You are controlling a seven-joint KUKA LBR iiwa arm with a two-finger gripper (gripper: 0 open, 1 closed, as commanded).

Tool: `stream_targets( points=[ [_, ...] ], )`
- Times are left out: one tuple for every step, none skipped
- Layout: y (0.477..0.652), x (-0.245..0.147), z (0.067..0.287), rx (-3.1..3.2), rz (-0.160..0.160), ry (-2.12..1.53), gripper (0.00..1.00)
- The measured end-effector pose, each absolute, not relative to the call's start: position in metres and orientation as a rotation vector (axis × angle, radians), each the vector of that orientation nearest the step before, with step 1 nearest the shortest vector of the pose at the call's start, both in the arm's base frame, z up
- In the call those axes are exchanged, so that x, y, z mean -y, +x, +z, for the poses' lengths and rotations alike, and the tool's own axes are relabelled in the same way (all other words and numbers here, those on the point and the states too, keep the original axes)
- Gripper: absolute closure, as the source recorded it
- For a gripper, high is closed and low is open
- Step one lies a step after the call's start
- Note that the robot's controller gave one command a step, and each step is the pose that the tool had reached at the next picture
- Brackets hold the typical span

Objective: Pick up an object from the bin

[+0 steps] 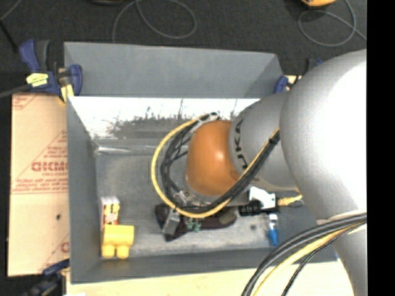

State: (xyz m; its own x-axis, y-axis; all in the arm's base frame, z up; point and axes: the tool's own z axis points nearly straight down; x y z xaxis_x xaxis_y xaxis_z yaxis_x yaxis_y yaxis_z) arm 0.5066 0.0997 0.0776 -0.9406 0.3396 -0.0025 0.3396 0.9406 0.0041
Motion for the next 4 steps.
stream_targets(
  points=[
    [0.506,-0.100,0.078,-3.092,0.006,0.541,1.00],
    [0.506,-0.100,0.081,-3.091,0.006,0.541,1.00],
    [0.505,-0.099,0.091,-3.095,0.004,0.542,1.00],
    [0.505,-0.099,0.108,-3.093,0.005,0.542,1.00]
  ],
)
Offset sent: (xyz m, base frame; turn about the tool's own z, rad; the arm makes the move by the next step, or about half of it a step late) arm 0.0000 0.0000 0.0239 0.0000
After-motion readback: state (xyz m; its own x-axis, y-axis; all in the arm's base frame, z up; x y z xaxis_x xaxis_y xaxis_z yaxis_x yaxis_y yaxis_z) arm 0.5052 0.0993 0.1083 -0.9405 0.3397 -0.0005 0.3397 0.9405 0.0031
